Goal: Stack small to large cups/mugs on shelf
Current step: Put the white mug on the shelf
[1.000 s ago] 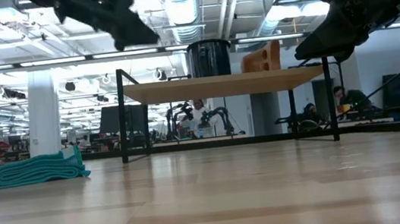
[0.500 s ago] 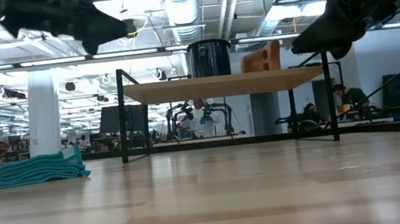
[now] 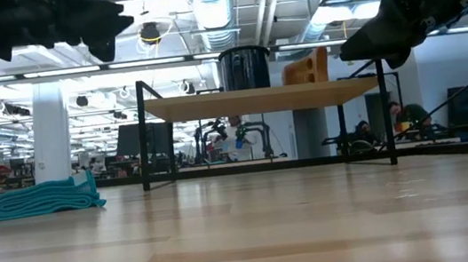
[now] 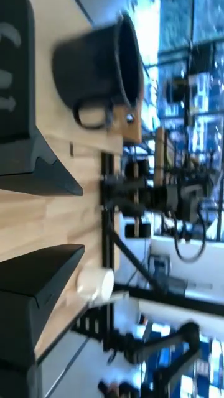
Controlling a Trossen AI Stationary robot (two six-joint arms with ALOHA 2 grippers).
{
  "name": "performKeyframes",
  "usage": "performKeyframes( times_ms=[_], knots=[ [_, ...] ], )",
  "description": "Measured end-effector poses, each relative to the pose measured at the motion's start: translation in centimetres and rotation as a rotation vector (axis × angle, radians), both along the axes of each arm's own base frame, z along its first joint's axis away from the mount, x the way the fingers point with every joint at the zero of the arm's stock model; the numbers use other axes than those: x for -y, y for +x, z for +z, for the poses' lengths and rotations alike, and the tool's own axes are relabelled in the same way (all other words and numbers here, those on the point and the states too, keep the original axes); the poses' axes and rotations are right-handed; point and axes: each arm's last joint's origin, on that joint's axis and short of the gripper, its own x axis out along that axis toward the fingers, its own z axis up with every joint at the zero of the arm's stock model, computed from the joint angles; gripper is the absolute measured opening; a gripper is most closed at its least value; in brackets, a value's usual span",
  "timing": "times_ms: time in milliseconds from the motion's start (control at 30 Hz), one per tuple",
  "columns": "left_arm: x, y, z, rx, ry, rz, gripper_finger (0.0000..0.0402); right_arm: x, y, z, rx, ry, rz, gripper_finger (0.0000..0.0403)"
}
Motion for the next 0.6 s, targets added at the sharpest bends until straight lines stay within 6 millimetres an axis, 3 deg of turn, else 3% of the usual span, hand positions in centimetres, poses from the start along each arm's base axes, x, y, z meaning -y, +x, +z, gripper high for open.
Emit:
performKeyframes(
  times_ms=[300, 600],
  knots=[
    [0.9, 0.5, -0.1, 0.0, 0.035, 0.028, 0.0118, 0.0, 0.0, 0.0, 0.002, 0.014, 0.0, 0.0134],
    [2.2, 1.7, -1.5, -0.079, 0.056, 0.053, 0.002, -0.4, -0.1, 0.0, 0.001, 0.015, 0.022, 0.0134]
  ],
)
